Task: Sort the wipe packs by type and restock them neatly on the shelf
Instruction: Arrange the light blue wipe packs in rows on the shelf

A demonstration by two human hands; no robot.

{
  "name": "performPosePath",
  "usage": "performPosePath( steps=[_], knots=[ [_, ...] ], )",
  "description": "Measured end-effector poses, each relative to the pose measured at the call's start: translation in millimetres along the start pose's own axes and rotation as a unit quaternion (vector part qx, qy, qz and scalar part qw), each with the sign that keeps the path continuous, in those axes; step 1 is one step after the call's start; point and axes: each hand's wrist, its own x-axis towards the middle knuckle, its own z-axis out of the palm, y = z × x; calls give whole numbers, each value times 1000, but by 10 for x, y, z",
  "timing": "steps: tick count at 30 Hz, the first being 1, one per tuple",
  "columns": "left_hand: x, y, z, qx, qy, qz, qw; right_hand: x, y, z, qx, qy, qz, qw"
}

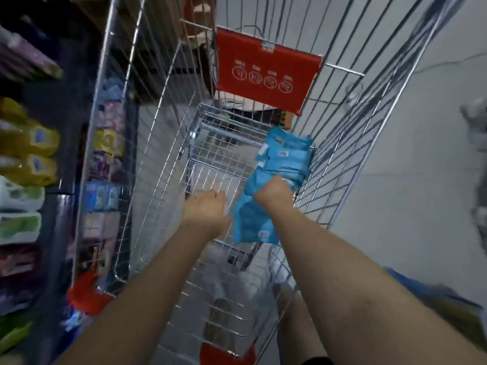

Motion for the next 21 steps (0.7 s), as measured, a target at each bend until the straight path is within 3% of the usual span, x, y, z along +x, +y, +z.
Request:
performPosePath(
  steps=[4, 9, 13, 17, 21],
  knots=[
    [471, -52, 368, 0, 3, 39, 999, 389, 30, 306, -56, 35, -27, 997],
    [808, -98, 659, -8, -2, 83, 996, 594, 155, 492, -211, 99, -79, 969],
    [1051, -88, 844, -33, -13, 143, 989, 623, 227, 419, -250, 104, -91, 958],
    [1267, 178, 1067, -41, -23, 257, 965, 574, 182, 314, -101, 88, -76, 988],
    [1416, 425, 1186, -27, -15, 264, 964, 493, 106, 119, 14, 122, -46, 991]
  ],
)
